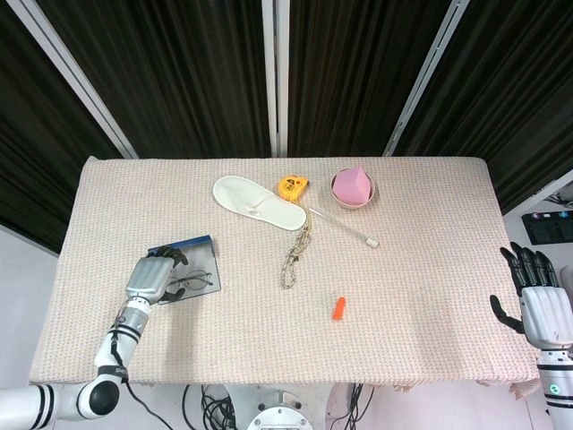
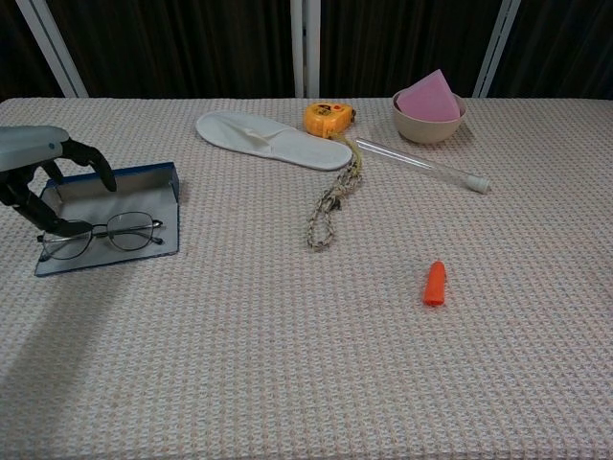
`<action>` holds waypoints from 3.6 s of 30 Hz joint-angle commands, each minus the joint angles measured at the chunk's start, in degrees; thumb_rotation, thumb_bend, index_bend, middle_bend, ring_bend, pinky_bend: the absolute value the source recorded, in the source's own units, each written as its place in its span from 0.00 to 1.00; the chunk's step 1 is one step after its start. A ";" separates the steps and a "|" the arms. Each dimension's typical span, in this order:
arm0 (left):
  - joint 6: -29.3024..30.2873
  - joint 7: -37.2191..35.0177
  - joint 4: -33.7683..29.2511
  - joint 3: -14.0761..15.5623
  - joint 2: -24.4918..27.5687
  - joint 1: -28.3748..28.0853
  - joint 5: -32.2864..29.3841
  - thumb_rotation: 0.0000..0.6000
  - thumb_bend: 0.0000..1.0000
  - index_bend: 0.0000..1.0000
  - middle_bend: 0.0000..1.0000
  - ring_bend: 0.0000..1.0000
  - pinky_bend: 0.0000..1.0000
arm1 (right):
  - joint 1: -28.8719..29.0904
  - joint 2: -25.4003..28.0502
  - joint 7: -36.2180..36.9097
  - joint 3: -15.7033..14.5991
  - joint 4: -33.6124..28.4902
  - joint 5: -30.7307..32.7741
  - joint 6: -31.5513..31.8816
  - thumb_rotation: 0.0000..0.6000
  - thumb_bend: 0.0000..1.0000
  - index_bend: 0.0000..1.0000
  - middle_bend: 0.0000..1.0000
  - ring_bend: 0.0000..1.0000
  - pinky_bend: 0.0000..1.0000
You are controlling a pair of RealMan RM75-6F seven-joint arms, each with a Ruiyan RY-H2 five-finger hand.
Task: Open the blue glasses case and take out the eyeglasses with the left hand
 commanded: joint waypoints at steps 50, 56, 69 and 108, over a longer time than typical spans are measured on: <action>8.48 7.52 1.75 2.19 -7.61 4.59 13.98 1.00 0.40 0.77 0.58 0.48 0.56 | 0.16 -0.04 0.01 -0.07 0.10 0.29 -0.67 1.00 0.33 0.00 0.00 0.00 0.00; 4.98 6.94 -6.71 3.84 -4.12 4.17 15.21 1.00 0.40 0.78 0.58 0.48 0.56 | 0.20 0.01 0.20 -0.05 0.07 0.13 -0.55 1.00 0.33 0.00 0.00 0.00 0.00; -1.19 5.42 -8.01 6.87 -4.07 3.50 14.34 1.00 0.40 0.73 0.53 0.46 0.55 | 0.12 0.09 0.61 -0.02 0.21 0.11 -0.35 1.00 0.33 0.00 0.00 0.00 0.00; 20.93 -20.97 3.46 6.65 17.80 21.56 31.36 1.00 0.20 0.04 0.00 0.00 0.00 | -0.36 -0.10 -3.02 0.34 -1.99 0.10 1.19 1.00 0.32 0.00 0.00 0.00 0.00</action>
